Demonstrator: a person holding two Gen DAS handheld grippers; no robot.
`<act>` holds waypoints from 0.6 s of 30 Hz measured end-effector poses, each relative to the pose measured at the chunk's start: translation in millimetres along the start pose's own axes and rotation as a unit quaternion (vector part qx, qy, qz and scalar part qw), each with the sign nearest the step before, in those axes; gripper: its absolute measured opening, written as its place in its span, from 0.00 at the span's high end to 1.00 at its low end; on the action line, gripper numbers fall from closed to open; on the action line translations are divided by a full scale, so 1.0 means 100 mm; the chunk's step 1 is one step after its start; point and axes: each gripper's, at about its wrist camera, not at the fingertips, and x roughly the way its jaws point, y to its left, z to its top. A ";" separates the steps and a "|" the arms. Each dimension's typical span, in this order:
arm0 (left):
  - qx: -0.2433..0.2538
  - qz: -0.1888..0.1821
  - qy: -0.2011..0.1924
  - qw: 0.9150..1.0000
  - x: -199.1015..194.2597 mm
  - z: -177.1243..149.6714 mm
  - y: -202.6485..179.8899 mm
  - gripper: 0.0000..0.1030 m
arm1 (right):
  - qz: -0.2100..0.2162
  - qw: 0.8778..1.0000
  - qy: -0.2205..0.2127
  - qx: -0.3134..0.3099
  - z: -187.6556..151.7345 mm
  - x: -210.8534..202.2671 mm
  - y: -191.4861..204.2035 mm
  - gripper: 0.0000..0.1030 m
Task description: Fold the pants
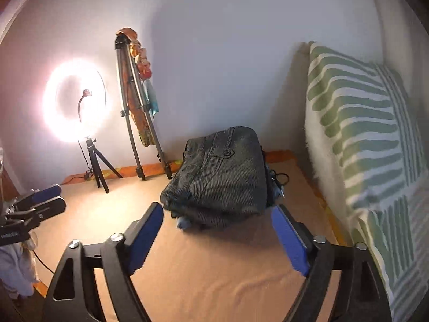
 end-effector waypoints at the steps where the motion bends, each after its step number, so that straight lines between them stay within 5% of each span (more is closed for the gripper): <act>1: 0.003 0.001 -0.001 1.000 -0.06 -0.04 -0.03 0.21 | -0.006 1.000 -0.003 -0.003 -0.05 -0.08 0.04 0.17; 9: 0.016 0.004 0.001 1.000 -0.36 -0.34 -0.21 0.19 | -0.047 0.998 -0.040 -0.020 -0.39 -0.60 0.31 0.01; 18: 0.012 0.044 -0.007 0.999 -0.53 -0.55 -0.28 0.16 | -0.060 0.997 -0.048 -0.002 -0.66 -0.79 0.41 0.00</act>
